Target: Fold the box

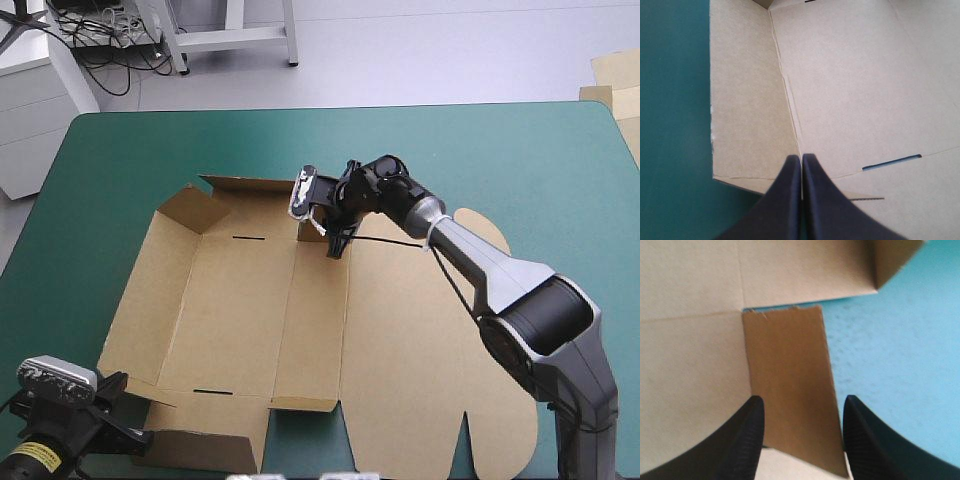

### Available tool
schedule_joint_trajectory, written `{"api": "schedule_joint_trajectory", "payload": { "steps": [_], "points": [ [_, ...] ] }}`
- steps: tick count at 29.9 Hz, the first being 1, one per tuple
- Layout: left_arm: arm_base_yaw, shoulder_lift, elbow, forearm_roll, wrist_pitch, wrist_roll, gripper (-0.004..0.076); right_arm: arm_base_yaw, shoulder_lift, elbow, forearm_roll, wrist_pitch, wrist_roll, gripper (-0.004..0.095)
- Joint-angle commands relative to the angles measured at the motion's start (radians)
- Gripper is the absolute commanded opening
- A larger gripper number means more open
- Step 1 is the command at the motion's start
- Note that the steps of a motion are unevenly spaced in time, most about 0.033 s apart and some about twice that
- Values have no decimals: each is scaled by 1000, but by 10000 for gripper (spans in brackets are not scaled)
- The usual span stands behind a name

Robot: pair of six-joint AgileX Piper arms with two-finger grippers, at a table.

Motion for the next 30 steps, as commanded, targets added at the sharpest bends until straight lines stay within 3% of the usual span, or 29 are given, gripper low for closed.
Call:
{"api": "schedule_joint_trajectory", "payload": {
  "steps": [1, 5, 9, 12, 18, 22, 25, 30],
  "points": [
    [1, 12, -24, -8, -64, -10, -10, -45, -145, -26, -91, -7, 1, 461],
    [1, 12, -24, -8, -64, -10, -10, -111, -242, -26, -177, 31, 105, 461],
    [1, 12, -24, -8, -64, -10, -10, -192, -342, -26, -326, 97, 385, 460],
    [1, 12, -24, -8, -64, -10, -10, -268, -398, -26, -378, 166, 493, 413],
    [1, 12, -24, -8, -64, -10, -10, -468, -480, -15, -290, 341, 578, 222],
    [1, 12, -24, -8, -64, -10, -10, -593, -574, 63, -161, 342, 585, 83],
    [1, 12, -24, -8, -64, -10, -10, -654, -661, 163, -163, 351, 621, 0],
    [1, 12, -24, -8, -64, -10, -10, -690, -860, 355, -172, 353, 673, -19]
  ]
}}
